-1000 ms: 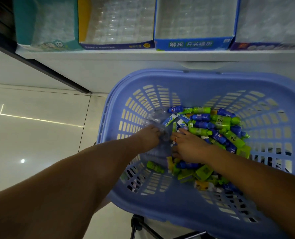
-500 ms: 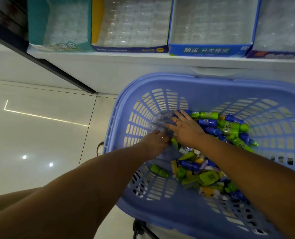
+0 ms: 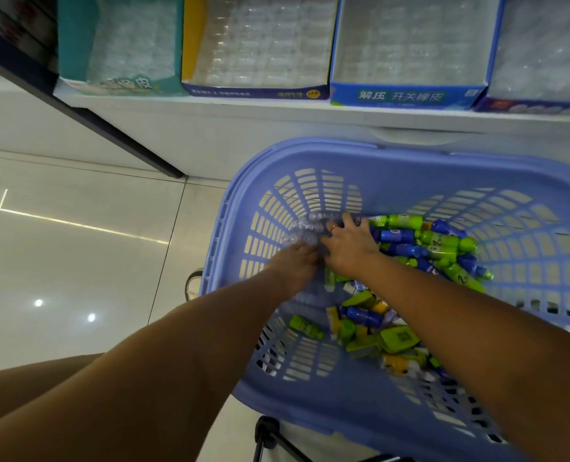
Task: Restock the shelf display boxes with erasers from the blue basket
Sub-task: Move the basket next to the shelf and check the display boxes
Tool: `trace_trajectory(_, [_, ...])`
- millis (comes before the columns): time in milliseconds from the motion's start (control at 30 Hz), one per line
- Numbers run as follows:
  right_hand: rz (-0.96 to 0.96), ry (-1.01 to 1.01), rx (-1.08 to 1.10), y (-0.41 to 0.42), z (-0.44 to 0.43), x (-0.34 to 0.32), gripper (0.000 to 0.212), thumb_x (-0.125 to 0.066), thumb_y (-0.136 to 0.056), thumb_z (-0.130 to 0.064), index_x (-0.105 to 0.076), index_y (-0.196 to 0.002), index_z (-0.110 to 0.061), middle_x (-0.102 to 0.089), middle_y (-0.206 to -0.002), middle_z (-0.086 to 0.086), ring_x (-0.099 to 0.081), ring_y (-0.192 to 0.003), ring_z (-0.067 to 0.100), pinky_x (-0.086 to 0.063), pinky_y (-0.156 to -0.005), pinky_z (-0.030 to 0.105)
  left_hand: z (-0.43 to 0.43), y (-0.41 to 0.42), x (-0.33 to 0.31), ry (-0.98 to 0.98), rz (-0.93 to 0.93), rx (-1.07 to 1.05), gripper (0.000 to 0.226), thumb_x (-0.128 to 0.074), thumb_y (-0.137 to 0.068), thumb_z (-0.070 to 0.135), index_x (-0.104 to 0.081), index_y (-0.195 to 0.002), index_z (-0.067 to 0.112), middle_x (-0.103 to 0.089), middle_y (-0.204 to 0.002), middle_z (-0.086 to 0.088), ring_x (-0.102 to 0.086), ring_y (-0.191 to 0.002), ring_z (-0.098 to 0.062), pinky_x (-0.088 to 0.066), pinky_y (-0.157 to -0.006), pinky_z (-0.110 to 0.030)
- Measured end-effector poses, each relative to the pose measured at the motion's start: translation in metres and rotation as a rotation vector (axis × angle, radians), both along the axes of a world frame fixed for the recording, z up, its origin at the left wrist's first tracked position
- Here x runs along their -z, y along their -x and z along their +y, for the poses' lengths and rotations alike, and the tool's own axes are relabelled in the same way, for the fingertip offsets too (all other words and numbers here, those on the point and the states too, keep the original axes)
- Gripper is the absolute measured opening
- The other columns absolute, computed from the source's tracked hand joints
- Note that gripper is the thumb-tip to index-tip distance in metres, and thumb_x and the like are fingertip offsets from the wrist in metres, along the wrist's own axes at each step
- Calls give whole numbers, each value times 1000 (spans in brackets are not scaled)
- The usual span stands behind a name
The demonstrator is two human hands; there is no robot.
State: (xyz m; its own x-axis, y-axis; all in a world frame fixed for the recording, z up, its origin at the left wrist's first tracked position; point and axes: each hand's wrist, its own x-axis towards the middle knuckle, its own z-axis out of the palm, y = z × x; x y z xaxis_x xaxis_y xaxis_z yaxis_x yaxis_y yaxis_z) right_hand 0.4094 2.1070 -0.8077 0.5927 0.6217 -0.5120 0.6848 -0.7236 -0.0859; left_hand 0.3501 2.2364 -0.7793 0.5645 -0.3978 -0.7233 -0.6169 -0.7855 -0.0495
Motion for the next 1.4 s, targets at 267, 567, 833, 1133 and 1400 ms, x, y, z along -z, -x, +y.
trace_trajectory(267, [55, 14, -90, 47, -37, -11, 41, -35, -96, -39, -44, -131, -19, -41, -139, 8, -31, -126, 39, -25, -105, 53, 3, -10, -6, -33, 4, -169, 42, -42, -99, 15, -41, -139, 3, -30, -153, -14, -6, -147, -26, -9, -120, -37])
trace_trajectory(567, [263, 24, 64, 72, -45, -31, 64, -41, -98, -36, -11, -152, -20, 1, -160, 8, 14, -146, 31, 4, -120, 41, -41, 21, -37, 117, 69, -775, 44, -50, -91, 8, -38, -133, 1, -39, -139, -20, -43, -125, -34, -38, -100, -43])
trace_trajectory(833, [265, 116, 9, 67, -76, -39, 59, -35, -99, -40, -11, -152, -28, 2, -161, -2, 7, -147, 28, 4, -119, 46, -61, 42, -20, 88, 247, -689, 55, -47, -94, 26, -32, -144, 9, -29, -149, -17, -25, -137, -33, -25, -111, -44])
trace_trajectory(1133, [328, 12, 142, 51, -58, -48, 47, -45, -92, -29, -43, -139, -25, -30, -153, 0, -23, -143, 30, -23, -116, 44, -43, 25, -37, 303, 184, -968, 31, -45, -95, 11, -57, -121, -1, -58, -124, -19, -56, -113, -32, -45, -93, -37])
trace_trajectory(1400, [27, -263, 386, -5, -19, -34, 44, -43, -93, -9, -43, -137, -15, -53, -129, 13, -57, -110, 33, -50, -83, 38, -11, -11, -46, 200, -265, -866, 47, -51, -89, 1, -37, -133, 4, -38, -136, -14, -41, -124, -30, -44, -93, -38])
